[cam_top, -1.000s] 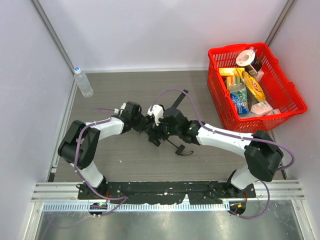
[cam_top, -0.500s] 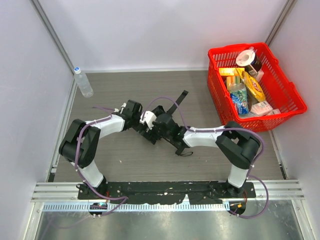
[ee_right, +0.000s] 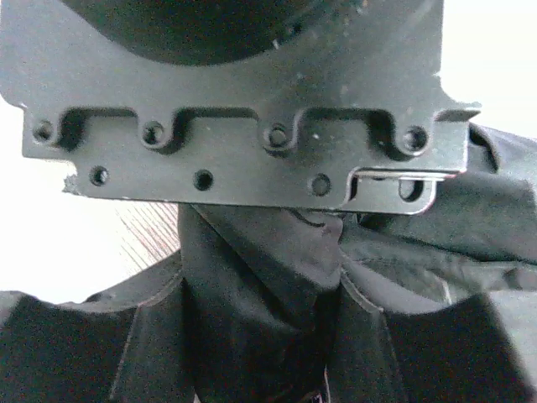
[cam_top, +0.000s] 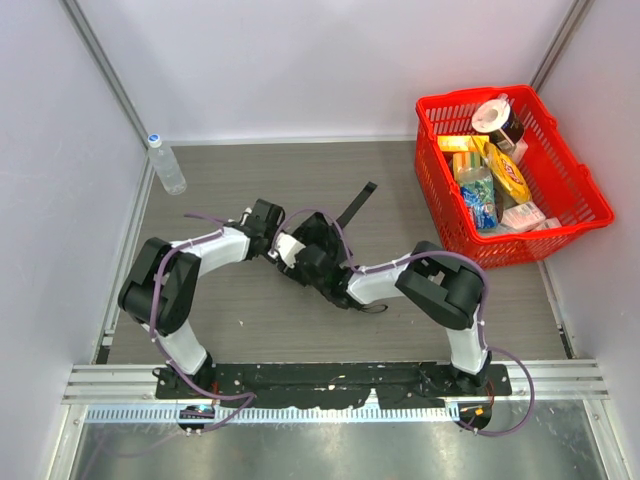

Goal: Put away the umbrella

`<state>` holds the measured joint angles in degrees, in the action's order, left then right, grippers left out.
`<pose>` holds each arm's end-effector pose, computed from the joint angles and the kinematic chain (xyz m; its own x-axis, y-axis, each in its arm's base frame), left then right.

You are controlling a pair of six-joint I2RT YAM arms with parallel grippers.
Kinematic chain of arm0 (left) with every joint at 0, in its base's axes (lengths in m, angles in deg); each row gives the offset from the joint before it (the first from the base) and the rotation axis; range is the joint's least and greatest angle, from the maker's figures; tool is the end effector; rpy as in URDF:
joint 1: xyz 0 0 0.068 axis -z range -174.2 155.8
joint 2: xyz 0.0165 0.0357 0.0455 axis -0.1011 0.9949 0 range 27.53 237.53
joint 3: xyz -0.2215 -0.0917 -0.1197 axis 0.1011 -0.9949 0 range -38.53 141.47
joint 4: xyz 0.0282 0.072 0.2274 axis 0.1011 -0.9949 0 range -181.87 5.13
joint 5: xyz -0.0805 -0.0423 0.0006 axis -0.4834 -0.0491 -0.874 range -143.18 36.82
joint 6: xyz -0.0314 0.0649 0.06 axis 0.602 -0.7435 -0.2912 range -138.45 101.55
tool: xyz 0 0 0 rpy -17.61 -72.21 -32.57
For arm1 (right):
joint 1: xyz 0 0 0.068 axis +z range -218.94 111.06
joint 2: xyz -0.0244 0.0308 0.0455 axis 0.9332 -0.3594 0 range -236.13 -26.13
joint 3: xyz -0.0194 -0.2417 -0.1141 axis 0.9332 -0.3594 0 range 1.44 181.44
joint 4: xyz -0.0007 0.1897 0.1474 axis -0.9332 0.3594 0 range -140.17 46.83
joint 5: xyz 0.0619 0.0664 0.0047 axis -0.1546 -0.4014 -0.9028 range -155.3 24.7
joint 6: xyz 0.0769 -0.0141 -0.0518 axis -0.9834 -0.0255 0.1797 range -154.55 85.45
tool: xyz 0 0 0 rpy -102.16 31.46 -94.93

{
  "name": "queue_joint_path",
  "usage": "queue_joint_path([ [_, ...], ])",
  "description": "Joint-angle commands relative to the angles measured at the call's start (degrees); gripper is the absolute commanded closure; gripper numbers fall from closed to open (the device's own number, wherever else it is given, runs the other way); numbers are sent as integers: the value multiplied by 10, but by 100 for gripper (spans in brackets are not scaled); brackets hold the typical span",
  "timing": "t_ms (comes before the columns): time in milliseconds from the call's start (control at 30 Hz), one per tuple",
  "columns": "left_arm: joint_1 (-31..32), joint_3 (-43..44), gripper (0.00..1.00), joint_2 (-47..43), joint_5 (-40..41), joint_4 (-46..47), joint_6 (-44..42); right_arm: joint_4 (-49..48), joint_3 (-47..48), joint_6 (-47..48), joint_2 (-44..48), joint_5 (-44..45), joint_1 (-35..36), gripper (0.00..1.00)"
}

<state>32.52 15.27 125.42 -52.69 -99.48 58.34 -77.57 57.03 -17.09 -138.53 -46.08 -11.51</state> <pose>0.3033 -0.1520 0.1230 -0.6082 -0.7837 -0.1259 -0.6412 0.5786 -0.5040 0.2520 0.3428 0.1243 -0.0597 -0.6197 -0.7825 -0.6911 0.5913 -0.4156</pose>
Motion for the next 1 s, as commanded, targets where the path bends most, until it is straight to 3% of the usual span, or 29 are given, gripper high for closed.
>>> queue_joint_path([
  [0,4,-22,100,30,6,-133,-7,47,-7,-28,-41,52,-4,55],
  [67,4,-22,100,27,9,-133,-6,59,-14,-51,-47,36,-4,77],
  [100,4,-26,100,22,11,-128,-4,64,-15,-65,-50,26,-6,83],
  [133,4,-30,100,19,10,-121,-3,68,-20,-75,-51,9,-9,97],
  [233,4,-39,97,4,12,-95,-6,84,-28,-124,-47,-60,-21,99],
  [333,3,-62,56,-24,20,-39,-16,82,-45,-159,-41,-166,-41,99],
  [400,3,-83,34,-51,27,1,-26,81,-51,-170,-41,-220,-48,99],
  [433,1,-95,29,-65,29,20,-30,80,-54,-174,-41,-248,-56,99],
  [467,-1,-105,1,-79,29,37,-33,78,-58,-175,-42,-260,-59,99],
  [733,-23,-166,0,-139,-1,106,-57,41,-75,-251,-46,-406,-118,99],
  [967,-31,-213,0,-169,-43,237,-51,7,-86,-307,-63,-521,-159,99],
])
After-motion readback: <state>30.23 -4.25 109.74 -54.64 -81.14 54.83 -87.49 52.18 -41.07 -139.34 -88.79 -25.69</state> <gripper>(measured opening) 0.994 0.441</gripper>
